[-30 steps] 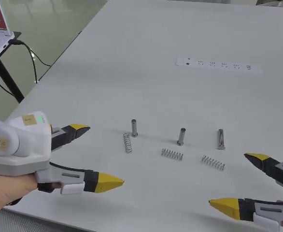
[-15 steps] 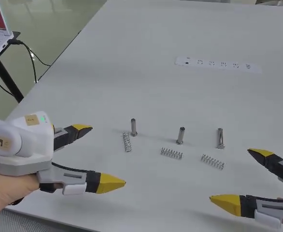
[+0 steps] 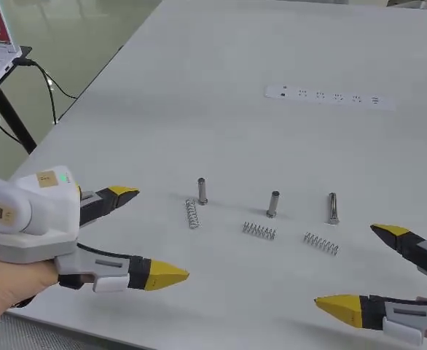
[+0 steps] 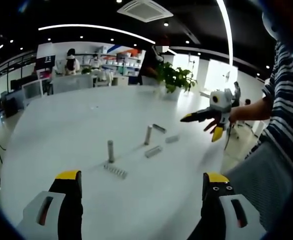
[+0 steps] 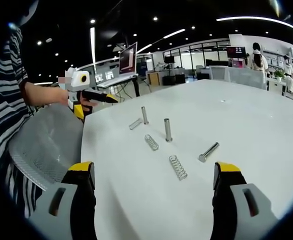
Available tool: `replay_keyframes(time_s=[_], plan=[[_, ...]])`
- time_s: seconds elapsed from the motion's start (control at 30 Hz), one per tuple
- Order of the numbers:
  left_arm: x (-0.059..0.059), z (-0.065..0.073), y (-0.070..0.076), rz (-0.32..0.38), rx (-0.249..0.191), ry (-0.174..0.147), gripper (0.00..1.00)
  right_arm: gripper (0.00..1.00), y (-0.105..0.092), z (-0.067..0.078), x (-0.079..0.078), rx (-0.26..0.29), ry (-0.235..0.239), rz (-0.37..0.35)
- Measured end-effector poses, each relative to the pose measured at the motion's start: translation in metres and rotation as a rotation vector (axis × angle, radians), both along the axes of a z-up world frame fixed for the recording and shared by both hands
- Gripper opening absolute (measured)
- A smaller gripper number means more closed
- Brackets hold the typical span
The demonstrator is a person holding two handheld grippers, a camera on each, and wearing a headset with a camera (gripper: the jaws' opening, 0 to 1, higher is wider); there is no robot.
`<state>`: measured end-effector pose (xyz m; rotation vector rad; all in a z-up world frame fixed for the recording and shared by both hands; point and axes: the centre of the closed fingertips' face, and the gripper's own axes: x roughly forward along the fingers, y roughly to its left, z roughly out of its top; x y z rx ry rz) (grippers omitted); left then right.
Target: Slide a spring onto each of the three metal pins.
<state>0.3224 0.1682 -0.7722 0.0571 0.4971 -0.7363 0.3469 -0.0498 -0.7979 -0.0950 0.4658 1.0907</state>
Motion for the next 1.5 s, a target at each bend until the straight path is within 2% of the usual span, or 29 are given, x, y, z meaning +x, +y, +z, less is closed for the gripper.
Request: replay_keyframes(time_s=[0.2,0.6,0.7,0.8,0.93,1.0,1.13,1.27,1.37,1.47,1.5], plan=[[0.0,0.0,0.0,-0.001,-0.001,0.0,0.98,0.99,0.0,0.002,0.003,-0.008,0.012,-0.002],[0.0,0.0,-0.002,-0.013,-0.003,0.003,0.98,0.99,0.002,0.012,0.021,-0.011,0.031,-0.029],[0.0,0.0,-0.002,-0.014,-0.003,0.003,0.98,0.96,0.004,0.015,0.027,-0.001,0.065,-0.037],[0.0,0.0,-0.002,-0.016,-0.003,0.005,0.98,0.95,0.005,0.017,0.033,0.002,0.075,-0.059],[-0.002,-0.002,0.0,-0.017,-0.002,0.01,0.98,0.9,0.007,0.019,0.045,-0.015,0.076,-0.078],[-0.002,-0.002,0.0,-0.016,-0.003,0.014,0.98,0.87,0.007,0.017,0.05,-0.037,0.102,-0.086],[-0.002,-0.002,0.0,-0.016,-0.005,0.013,0.98,0.83,0.009,0.02,0.061,-0.039,0.103,-0.106],[-0.001,-0.002,0.0,-0.016,-0.004,0.012,0.98,0.76,0.008,0.017,0.072,-0.08,0.112,-0.124],[-0.002,-0.002,0.001,-0.012,-0.006,0.011,0.98,0.7,0.008,0.013,0.08,-0.098,0.138,-0.145],[-0.003,-0.003,0.001,-0.016,-0.004,0.018,0.98,0.66,0.007,0.01,0.089,-0.093,0.166,-0.179],[-0.004,-0.003,0.001,-0.018,-0.003,0.021,0.98,0.63,0.005,0.008,0.094,-0.092,0.191,-0.205]])
